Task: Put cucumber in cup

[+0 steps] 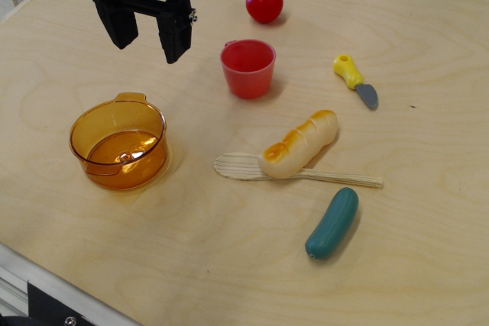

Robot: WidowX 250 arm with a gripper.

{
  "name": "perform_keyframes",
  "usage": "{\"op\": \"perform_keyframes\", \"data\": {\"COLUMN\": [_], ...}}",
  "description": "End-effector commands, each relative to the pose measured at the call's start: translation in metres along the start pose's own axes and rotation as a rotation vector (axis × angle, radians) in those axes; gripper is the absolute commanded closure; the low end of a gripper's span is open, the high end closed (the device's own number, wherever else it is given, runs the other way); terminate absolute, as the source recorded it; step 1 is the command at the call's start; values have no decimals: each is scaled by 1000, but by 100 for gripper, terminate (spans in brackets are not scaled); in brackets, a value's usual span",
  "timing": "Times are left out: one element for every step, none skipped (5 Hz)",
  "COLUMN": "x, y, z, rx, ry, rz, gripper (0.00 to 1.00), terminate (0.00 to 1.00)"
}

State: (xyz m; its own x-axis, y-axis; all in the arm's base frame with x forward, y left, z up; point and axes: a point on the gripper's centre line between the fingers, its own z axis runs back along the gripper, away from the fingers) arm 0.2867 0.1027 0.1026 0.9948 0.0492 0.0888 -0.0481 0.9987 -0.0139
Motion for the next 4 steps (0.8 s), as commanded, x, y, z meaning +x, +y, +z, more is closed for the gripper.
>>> {"op": "perform_keyframes", "data": {"x": [0,5,6,4], "y": [0,-40,-75,-112], "z": [0,9,21,17], "rx": [0,46,54,16], "ry": [0,-35,-85,-105], "rz": [0,-93,-165,-206], "gripper": [0,0,0,0], "terminate": [0,0,0,0]}}
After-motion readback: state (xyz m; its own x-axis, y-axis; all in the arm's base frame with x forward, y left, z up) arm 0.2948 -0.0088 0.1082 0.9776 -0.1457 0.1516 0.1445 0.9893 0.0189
